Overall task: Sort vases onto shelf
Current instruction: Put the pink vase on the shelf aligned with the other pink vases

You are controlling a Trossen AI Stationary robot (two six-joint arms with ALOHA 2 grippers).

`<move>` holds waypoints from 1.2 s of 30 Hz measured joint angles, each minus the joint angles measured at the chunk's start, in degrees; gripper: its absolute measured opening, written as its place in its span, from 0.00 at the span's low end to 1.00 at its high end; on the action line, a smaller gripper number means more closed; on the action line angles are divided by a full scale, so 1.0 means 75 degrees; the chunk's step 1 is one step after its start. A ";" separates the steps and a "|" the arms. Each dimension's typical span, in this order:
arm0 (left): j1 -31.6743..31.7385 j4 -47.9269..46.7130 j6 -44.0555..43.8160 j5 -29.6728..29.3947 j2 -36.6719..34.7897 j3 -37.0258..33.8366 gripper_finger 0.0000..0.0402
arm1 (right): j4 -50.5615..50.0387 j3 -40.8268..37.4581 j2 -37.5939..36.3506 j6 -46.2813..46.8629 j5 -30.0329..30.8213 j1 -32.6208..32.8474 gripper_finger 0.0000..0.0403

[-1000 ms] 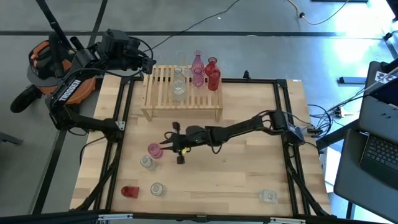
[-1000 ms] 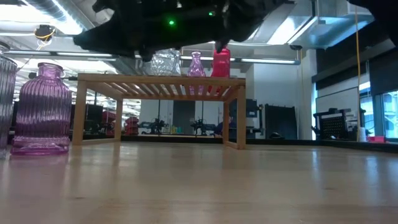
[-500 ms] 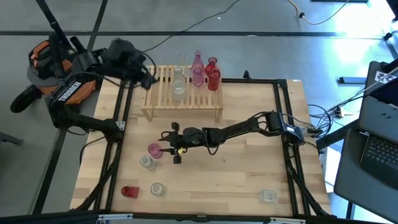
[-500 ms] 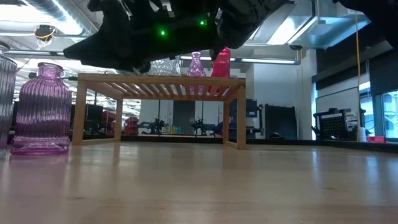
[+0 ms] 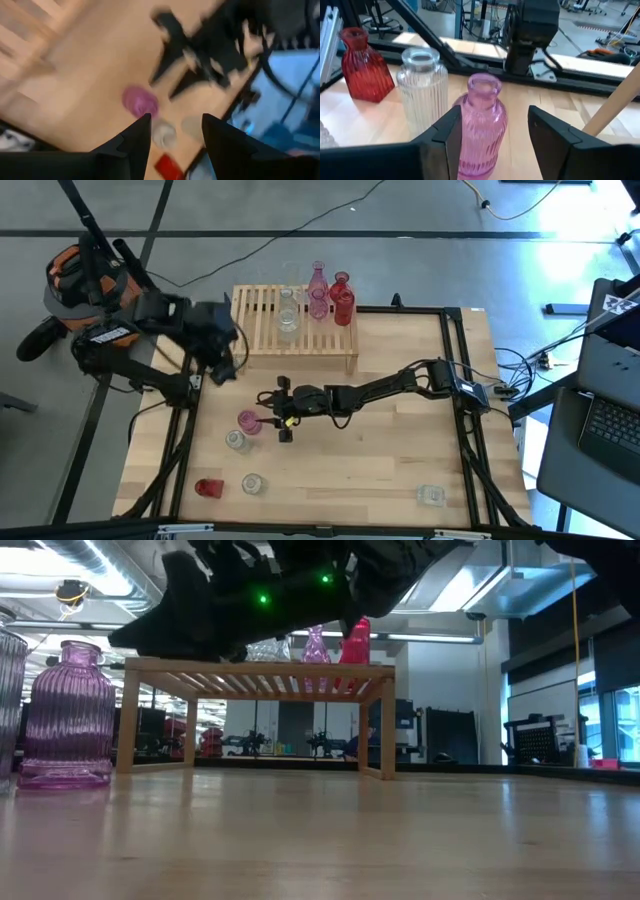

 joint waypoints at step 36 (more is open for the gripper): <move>-0.4242 0.6297 -0.3402 -0.2984 -0.0110 -0.7654 0.42 | -0.4331 0.0000 -0.1006 0.0860 -0.0125 0.0011 0.44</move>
